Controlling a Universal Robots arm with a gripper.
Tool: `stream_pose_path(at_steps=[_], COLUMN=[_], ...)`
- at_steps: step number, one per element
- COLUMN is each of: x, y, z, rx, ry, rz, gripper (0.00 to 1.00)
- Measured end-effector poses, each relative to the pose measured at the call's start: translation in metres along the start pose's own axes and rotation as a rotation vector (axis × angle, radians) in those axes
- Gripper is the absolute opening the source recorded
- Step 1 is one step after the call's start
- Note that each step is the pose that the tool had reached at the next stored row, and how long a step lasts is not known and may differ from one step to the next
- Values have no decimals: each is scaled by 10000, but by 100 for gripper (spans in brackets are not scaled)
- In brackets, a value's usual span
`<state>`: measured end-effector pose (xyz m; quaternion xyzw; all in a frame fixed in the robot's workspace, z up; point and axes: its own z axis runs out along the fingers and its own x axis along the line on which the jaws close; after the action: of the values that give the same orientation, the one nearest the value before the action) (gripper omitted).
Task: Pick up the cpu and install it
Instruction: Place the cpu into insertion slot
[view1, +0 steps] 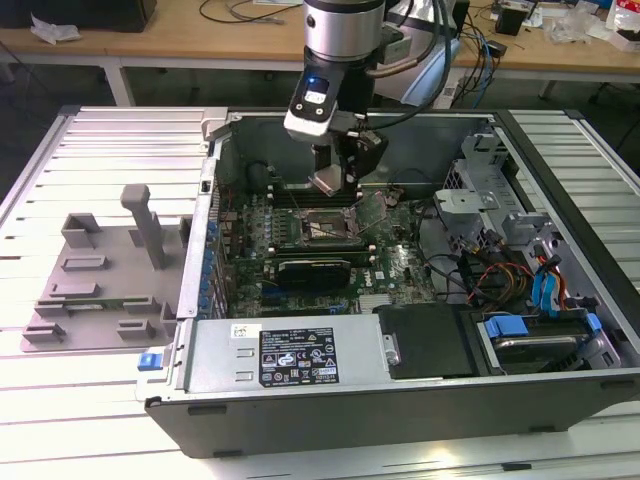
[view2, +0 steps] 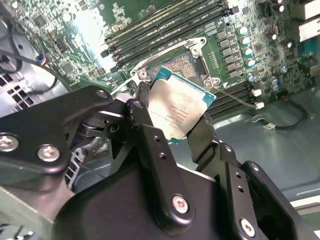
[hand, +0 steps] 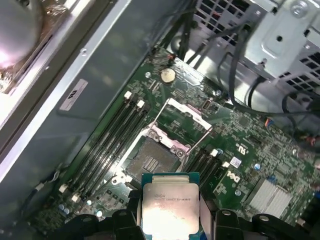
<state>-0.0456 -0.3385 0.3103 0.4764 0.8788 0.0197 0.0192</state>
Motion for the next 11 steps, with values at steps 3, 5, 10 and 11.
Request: stream_pose_path(at_steps=[3, 5, 10, 11], x=[0, 0, 0, 0], y=[0, 0, 0, 0], z=[2, 5, 8, 9], rx=[14, 30, 46, 49], ry=[-48, -102, -158, -171], rz=[899, 1919, 2991, 3239], gripper=[55, 55, 55, 55])
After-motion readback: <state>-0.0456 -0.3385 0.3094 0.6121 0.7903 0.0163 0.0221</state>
